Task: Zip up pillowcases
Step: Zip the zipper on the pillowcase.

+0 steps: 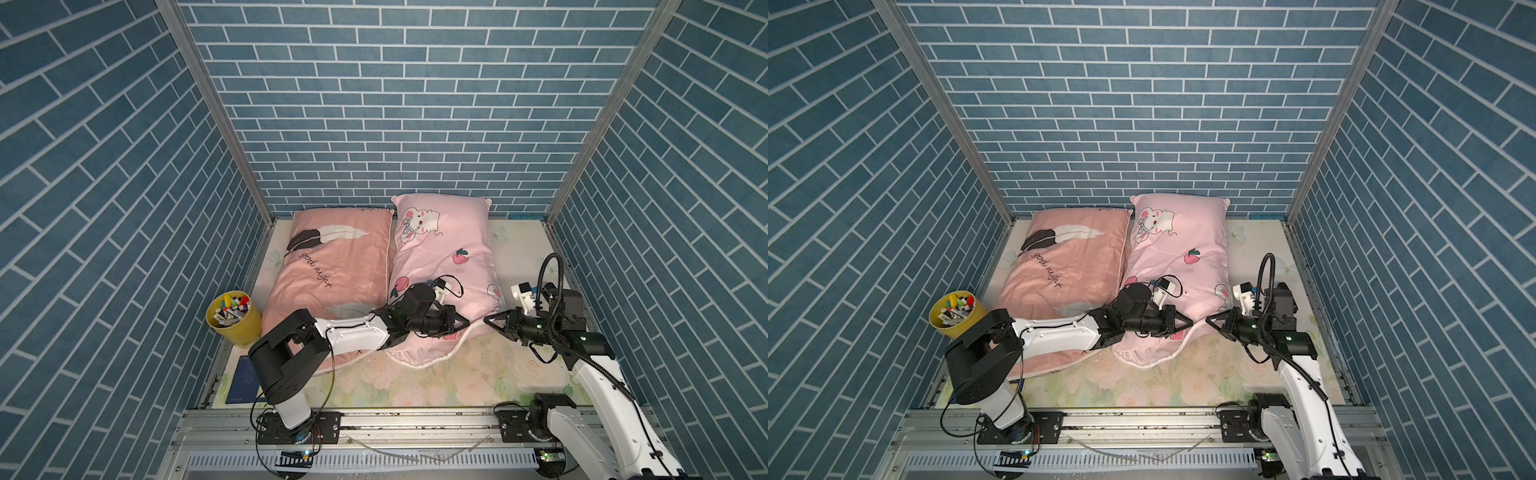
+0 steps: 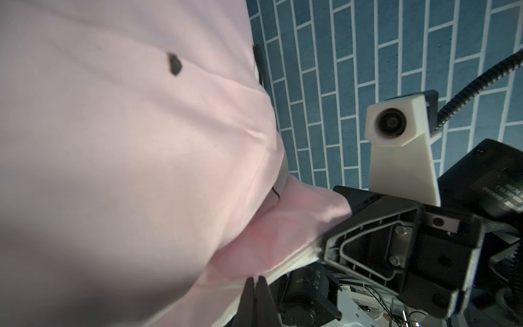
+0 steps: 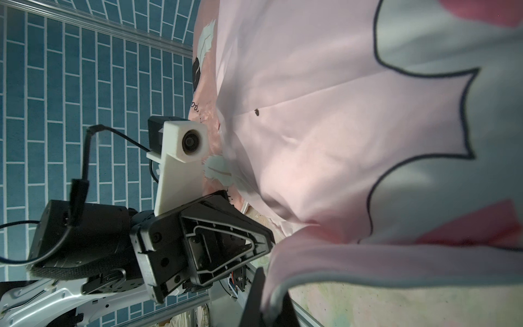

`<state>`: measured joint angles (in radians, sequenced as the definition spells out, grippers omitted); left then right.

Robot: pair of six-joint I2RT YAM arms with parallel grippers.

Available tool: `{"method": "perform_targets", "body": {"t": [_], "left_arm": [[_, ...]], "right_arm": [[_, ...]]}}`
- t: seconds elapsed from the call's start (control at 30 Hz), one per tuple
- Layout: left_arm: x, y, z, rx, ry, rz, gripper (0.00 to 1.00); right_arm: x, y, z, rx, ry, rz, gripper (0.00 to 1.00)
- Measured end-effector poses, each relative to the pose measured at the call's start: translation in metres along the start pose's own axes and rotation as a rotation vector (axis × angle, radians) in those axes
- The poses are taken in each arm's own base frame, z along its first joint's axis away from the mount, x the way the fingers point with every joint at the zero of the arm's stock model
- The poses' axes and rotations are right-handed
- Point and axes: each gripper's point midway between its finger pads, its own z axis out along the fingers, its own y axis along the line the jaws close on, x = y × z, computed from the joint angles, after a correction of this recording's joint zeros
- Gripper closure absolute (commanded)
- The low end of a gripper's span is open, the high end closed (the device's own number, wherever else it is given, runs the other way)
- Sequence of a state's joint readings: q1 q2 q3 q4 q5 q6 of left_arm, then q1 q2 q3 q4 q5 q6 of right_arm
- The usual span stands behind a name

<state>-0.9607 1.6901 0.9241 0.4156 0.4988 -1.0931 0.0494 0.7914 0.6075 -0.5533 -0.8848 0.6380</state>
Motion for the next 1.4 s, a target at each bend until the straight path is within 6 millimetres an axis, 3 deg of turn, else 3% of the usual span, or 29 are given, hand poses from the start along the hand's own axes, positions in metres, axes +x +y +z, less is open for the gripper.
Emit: {"method": "perform_targets", "body": {"t": [0.63,1.4], "left_arm": [[0.026,0.052,-0.016,-0.191,0.057,0.027,1.0],[0.046,0.084,-0.042,-0.352,0.117,0.073,1.0]], "right_arm": [[-0.01,-0.006,-0.016,0.147,-0.064,-0.017,1.0],[-0.021,-0.021,-0.041,0.369,-0.129,-0.034,1.0]]}}
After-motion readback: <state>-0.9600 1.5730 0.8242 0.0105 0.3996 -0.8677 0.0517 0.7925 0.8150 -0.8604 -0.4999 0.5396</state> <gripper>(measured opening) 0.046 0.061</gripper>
